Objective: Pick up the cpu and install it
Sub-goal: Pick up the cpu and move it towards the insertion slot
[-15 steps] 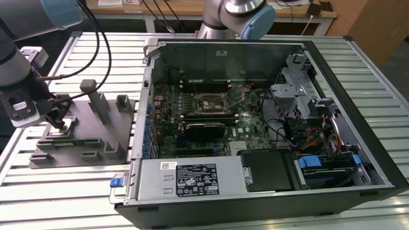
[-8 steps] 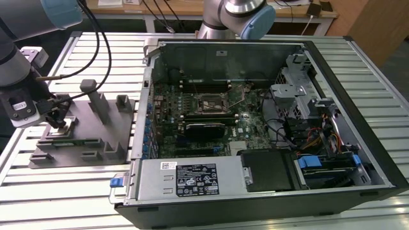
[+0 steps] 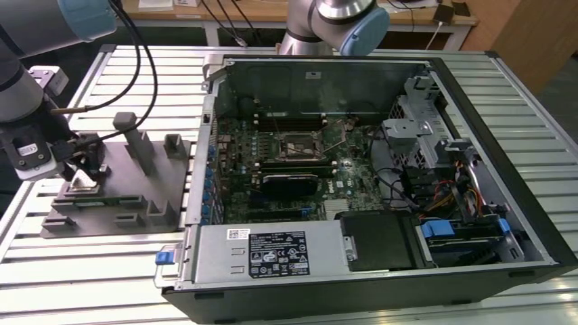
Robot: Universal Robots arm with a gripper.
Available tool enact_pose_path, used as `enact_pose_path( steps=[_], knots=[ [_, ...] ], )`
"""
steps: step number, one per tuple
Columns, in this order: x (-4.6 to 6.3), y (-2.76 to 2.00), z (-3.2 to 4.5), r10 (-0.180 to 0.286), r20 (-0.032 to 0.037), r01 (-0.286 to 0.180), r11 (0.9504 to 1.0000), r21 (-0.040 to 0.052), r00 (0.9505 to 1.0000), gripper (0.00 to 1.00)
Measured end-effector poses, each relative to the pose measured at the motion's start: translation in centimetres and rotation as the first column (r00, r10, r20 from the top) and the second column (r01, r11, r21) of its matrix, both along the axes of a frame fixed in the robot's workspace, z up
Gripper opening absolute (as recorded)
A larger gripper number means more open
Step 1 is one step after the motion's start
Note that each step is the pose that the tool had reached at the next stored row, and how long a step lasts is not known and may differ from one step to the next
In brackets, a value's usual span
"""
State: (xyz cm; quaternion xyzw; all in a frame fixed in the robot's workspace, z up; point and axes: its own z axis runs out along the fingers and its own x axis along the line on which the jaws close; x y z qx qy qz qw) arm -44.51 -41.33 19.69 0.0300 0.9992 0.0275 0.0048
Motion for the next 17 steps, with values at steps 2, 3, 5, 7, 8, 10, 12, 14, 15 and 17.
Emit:
enact_pose_path(
  steps=[2, 3, 5, 7, 8, 10, 12, 14, 15, 17],
  knots=[
    [0.0, 0.0, 0.0, 0.0, 0.0, 0.0, 1.0, 0.0, 1.0, 0.53],
    [0.0, 0.0, 0.0, 0.0, 0.0, 0.0, 1.0, 0.0, 1.0, 0.59],
    [0.0, 0.0, -0.01, 0.0, 0.0, 0.0, 1.0, 0.0, 1.0, 0.59],
    [0.0, 0.0, -0.09, 0.007, 0.0003, -0.007, 1.0, 0.0002, 1.0, 0.59],
    [0.0, 0.01, -0.12, 0.015, 0.0003, -0.015, 0.9999, 0.0002, 0.9999, 0.59],
    [0.0, 0.01, -0.21, 0.027, 0.0001, -0.027, 0.9996, 0.0, 0.9996, 0.59],
    [0.0, 0.01, -0.28, 0.028, -0.0001, -0.028, 0.9996, 0.0, 0.9996, 0.59],
    [0.0, 0.02, -0.29, 0.029, -0.0002, -0.029, 0.9996, -0.0001, 0.9996, 0.59],
    [-0.01, 0.02, -0.29, 0.028, -0.0002, -0.028, 0.9996, -0.0001, 0.9996, 0.59],
    [-0.01, 0.03, -0.3, 0.028, 0.0, -0.028, 0.9996, 0.0001, 0.9996, 0.59]
  ],
)
